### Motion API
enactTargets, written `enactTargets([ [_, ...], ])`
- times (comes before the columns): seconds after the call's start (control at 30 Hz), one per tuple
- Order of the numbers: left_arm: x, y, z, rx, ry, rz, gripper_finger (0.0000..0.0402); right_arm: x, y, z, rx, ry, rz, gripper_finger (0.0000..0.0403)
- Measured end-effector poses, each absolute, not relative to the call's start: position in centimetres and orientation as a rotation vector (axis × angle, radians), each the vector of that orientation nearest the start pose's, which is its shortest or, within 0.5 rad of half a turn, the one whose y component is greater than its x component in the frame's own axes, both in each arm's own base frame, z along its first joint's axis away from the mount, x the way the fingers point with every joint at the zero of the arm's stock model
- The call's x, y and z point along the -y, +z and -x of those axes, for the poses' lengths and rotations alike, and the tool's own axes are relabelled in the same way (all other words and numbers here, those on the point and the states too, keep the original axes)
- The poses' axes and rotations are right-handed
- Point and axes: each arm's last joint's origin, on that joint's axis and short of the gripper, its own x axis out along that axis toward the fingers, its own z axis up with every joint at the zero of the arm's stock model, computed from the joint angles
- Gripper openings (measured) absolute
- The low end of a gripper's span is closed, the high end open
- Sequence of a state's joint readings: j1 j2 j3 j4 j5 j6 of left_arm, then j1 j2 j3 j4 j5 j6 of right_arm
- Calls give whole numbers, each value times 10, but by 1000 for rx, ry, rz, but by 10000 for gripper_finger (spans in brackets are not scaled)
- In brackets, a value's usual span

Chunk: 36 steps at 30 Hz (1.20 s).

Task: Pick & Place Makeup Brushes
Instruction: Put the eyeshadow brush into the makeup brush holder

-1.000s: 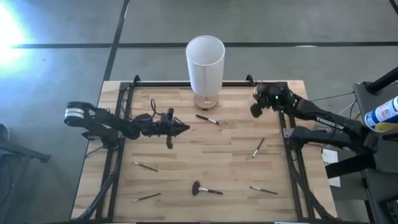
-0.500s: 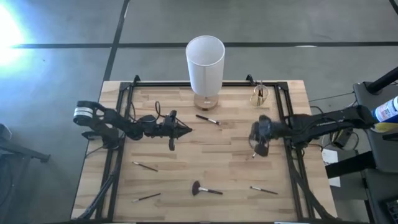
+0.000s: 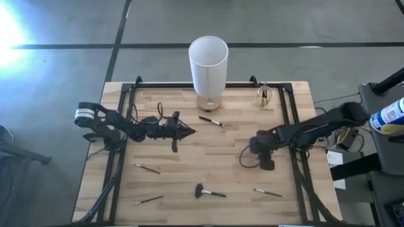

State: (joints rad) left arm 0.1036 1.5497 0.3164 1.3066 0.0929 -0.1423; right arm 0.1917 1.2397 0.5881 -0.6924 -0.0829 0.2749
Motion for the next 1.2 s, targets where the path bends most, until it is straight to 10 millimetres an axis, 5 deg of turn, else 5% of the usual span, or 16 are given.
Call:
enactTargets([
  [0.43, -23, 163, -248, 69, 6, 123, 0, -44, 131, -204, -1547, 120, -108, 126],
  [1.2, -23, 162, -248, 59, 7, 123, 0, -42, 138, -211, -1556, 91, -93, 10],
])
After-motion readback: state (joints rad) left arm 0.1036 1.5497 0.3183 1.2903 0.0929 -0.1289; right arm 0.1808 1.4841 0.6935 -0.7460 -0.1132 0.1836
